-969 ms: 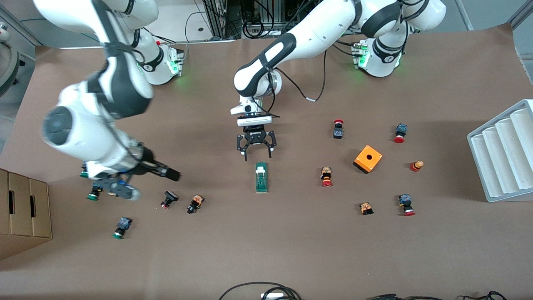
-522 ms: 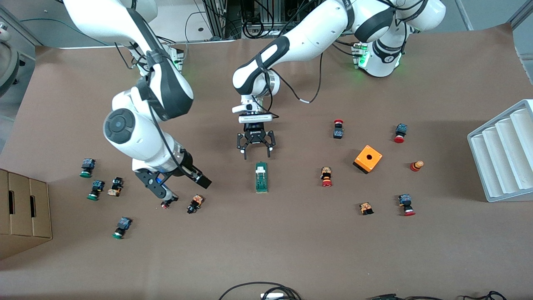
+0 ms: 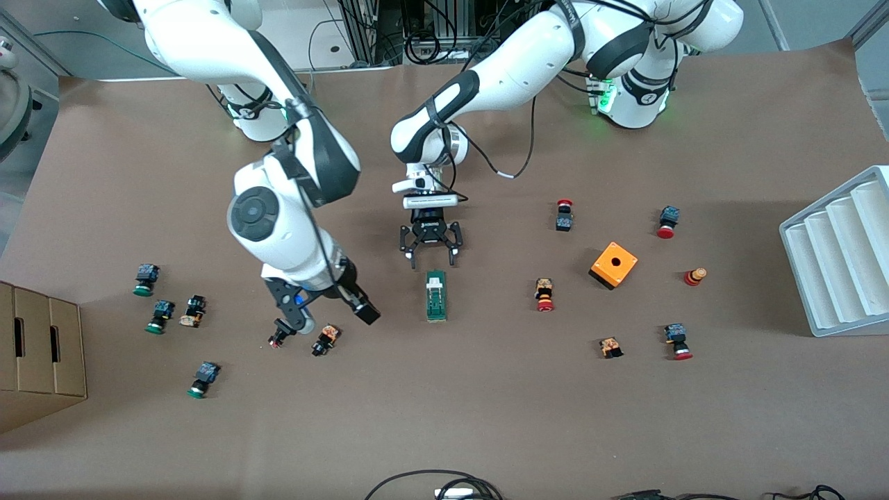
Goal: Close load switch with both arms
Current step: 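Lower the left gripper onto the switch while the right gripper approaches, then grip the switch base with the left gripper while the right gripper hovers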
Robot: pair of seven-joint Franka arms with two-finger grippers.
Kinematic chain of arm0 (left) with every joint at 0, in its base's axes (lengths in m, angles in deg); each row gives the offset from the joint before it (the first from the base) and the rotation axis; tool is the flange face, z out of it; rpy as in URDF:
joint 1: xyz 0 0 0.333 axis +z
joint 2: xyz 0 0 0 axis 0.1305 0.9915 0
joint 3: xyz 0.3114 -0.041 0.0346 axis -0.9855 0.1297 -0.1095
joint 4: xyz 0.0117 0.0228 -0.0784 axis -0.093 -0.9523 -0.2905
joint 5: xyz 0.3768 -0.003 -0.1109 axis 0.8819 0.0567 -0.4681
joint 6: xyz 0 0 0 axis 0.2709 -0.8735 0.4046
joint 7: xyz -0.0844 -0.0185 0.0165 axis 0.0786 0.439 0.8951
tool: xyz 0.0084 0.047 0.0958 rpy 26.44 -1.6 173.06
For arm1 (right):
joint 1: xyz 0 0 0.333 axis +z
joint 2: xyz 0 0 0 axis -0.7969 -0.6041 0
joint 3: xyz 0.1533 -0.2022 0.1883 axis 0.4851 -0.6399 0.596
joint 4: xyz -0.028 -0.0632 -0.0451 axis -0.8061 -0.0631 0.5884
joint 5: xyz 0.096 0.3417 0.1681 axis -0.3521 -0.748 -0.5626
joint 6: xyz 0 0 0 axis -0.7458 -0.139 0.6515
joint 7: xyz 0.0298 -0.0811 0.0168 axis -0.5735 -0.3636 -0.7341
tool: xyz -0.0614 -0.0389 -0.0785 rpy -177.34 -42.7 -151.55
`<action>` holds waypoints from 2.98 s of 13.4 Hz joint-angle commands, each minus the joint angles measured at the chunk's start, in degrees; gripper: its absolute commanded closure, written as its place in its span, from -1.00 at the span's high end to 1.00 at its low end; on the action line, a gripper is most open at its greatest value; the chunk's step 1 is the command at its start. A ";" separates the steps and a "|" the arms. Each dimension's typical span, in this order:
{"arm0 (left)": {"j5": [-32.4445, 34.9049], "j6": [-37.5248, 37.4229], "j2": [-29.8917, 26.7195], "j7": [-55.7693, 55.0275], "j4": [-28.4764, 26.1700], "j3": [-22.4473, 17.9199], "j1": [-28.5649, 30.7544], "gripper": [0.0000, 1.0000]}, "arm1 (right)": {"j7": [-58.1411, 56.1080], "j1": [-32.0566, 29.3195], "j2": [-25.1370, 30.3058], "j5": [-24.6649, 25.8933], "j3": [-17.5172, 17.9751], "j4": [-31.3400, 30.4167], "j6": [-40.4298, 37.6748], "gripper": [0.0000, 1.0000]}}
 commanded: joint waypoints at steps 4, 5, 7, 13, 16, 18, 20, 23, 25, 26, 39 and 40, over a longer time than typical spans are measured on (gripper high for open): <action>1.15 -0.80 1.56 4.45 1.56 0.24 0.07 1.00 | 8.18 4.17 -6.70 -1.57 -0.71 3.57 7.95 1.00; 0.97 -0.80 2.17 5.15 1.65 0.24 0.16 1.00 | 10.56 4.17 -6.88 -1.57 -0.62 3.57 8.65 0.99; 0.97 -0.71 2.79 5.95 2.43 0.24 0.25 1.00 | 13.82 4.35 -7.41 -1.66 -0.36 3.57 8.75 0.98; 0.79 -0.45 3.15 9.18 3.67 0.15 0.25 1.00 | 15.42 5.14 -8.29 -1.57 -0.27 3.49 8.84 0.95; 0.79 -0.36 3.41 9.82 4.19 0.15 0.34 1.00 | 14.54 4.62 -8.46 -1.57 -0.27 2.79 13.30 1.00; 0.79 -0.18 3.67 9.82 4.20 0.07 0.42 1.00 | 13.23 4.62 -8.20 -1.40 -0.27 2.70 13.76 1.00; 0.88 -0.18 4.20 9.82 4.28 -0.02 0.43 0.99 | 13.04 4.70 -8.37 -1.66 -0.27 2.70 13.67 1.00; 0.88 -0.09 4.46 9.90 4.81 -0.02 0.51 0.99 | 19.69 5.14 -8.28 -1.75 -0.27 2.70 13.41 1.00; 0.88 -0.09 4.73 9.91 4.99 -0.02 0.51 0.98 | 21.30 5.23 -8.29 -1.83 -0.27 2.70 13.41 1.00; 0.88 -0.09 4.73 10.51 4.99 -0.02 0.43 0.96 | 21.22 5.23 -8.29 -1.75 -0.27 2.43 13.41 1.00; 0.88 -0.01 5.61 10.87 6.30 -0.02 0.51 0.26 | 27.72 7.25 -9.60 -1.57 -0.36 1.99 12.71 1.00; 0.97 -0.09 5.52 10.87 6.30 -0.02 0.95 0.19 | 27.81 7.34 -9.60 -1.66 -0.27 1.91 12.62 1.00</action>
